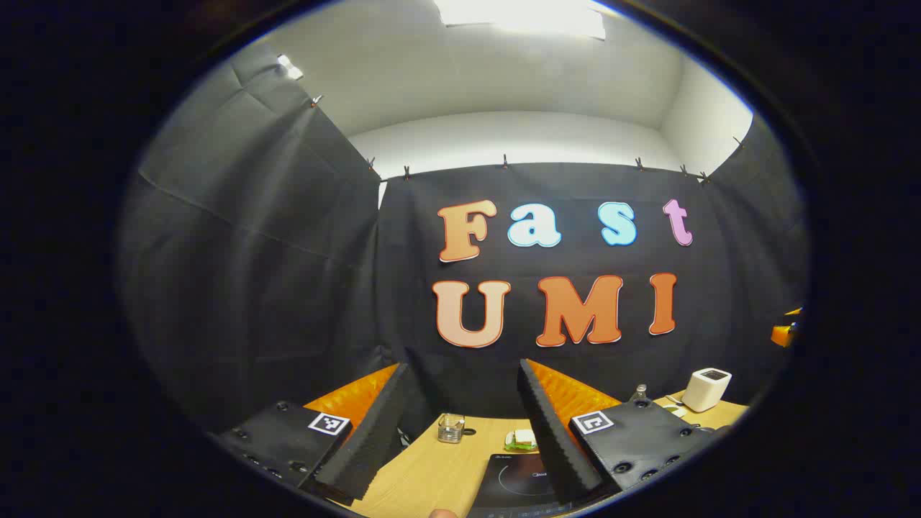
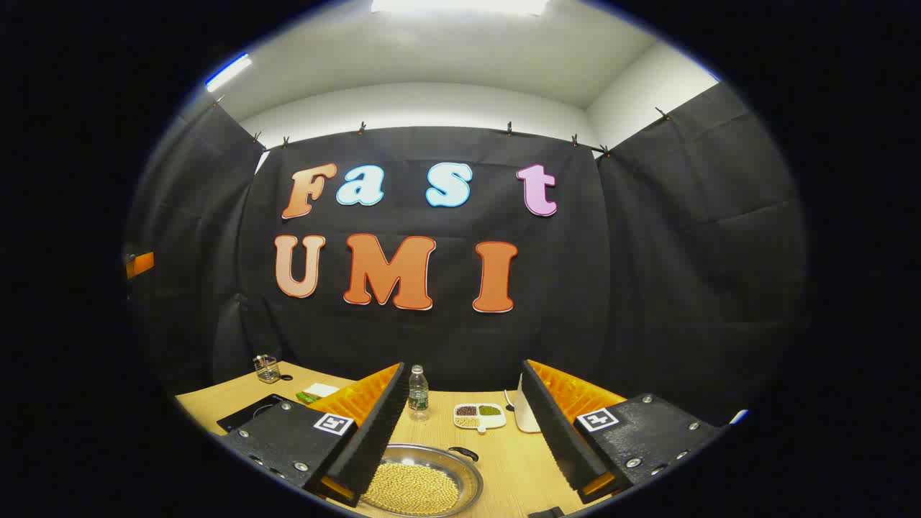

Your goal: First push the handle of the pot to place it horizontally, then grasp the pot with both hands and set it on the induction cooktop.

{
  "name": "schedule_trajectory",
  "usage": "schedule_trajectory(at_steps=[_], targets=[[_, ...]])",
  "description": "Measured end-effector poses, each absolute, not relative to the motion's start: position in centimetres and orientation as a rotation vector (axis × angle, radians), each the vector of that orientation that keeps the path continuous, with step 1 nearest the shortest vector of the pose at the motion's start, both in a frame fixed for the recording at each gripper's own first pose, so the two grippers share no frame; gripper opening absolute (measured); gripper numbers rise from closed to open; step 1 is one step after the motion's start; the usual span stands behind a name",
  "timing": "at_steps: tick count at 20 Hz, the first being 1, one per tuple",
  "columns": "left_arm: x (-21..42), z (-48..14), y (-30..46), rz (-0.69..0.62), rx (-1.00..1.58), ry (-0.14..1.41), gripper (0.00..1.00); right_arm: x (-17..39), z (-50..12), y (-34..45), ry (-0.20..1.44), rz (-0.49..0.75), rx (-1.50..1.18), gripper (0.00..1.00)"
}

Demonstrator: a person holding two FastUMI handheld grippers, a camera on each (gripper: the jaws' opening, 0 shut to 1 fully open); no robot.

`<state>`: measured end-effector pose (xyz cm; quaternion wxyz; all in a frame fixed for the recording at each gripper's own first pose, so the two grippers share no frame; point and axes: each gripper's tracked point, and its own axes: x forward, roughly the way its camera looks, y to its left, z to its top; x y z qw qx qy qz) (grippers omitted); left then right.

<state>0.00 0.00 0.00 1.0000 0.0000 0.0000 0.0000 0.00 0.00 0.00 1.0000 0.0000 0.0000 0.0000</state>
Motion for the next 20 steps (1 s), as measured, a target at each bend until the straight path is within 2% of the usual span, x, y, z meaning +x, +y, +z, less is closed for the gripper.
schedule_trajectory(at_steps=[20], targets=[[0.2, -0.8, -0.9, -0.046, -0.023, 0.063, 0.97, -0.1, -1.2, -0.3, 0.028, -0.004, -0.028, 0.96]])
